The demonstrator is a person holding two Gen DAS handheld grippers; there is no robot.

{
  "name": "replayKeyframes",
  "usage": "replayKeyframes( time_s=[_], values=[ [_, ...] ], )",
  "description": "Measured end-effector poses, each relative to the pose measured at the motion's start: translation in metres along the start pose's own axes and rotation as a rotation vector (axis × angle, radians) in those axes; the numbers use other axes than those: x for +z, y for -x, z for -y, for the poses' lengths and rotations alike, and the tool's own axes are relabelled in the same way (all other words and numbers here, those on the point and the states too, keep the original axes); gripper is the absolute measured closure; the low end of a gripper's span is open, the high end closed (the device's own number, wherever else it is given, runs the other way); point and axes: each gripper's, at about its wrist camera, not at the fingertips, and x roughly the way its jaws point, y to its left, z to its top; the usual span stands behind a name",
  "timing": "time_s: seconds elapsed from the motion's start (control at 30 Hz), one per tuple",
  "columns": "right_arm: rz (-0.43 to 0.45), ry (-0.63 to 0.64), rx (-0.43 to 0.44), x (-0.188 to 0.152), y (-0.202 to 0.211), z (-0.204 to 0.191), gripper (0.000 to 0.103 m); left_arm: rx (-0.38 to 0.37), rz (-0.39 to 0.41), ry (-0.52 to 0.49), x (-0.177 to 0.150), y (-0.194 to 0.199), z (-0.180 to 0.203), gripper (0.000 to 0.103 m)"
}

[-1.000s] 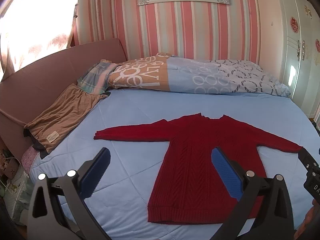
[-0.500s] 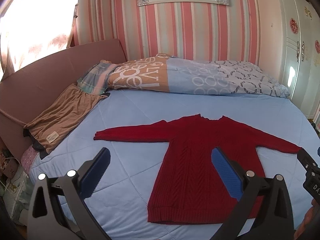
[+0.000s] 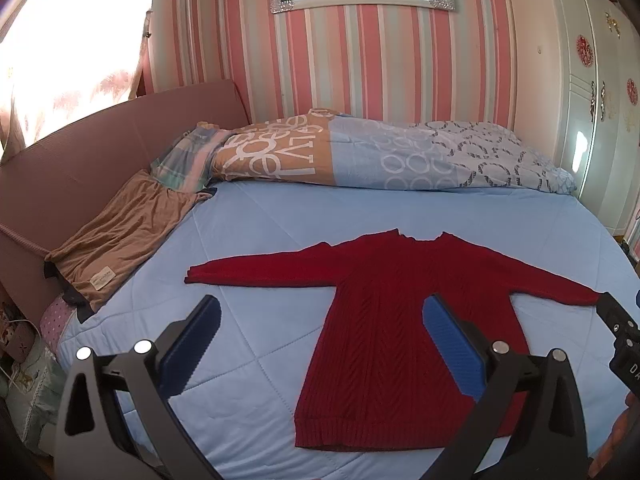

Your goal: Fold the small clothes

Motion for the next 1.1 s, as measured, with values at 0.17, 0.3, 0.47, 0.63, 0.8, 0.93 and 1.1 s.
replayKeyframes(
  time_s=[0.17,0.3,0.47,0.63,0.8,0.93,1.1],
  values=[
    [0.001,-0.002,-0.002,0.0002,-0.0001,0.0017,0.003,-0.007,0.001,0.002,-0.0022,0.0009,-0.0034,0.002],
    [-0.003,-0.004,-0.005,-0.0013,-0.0015,0.0031,0.003,-0.011,0.002,0.004,-0.0022,0.0004,-0.0034,0.002],
    [-0.003,-0.003,-0.004,-0.0017,-0.0014,0.0046,0.003,-0.013,0.001,0.004,-0.003,0.0007,-0.0041,0.002],
    [-0.001,-0.001,-0.001,-0.0029,-0.0017,0.0054,0.003,-0.012,-0.001,0.004,-0.0035,-0.0001,-0.0045,0.002],
    [-0.001,0.002,-0.001,-0.0022,-0.0026,0.0044,0.003,-0.012,-0.002,0.006,-0.0043,-0.0009,-0.0045,0.002],
    [0.0,0.004,0.0,-0.0009,-0.0036,0.0037,0.003,-0.014,-0.004,0.011,-0.0058,-0.0031,-0.006,0.002],
    [0.0,0.007,-0.001,-0.0013,-0.0035,0.0028,0.003,-0.015,-0.004,0.012,-0.0063,-0.0032,-0.0073,0.002]
  ],
)
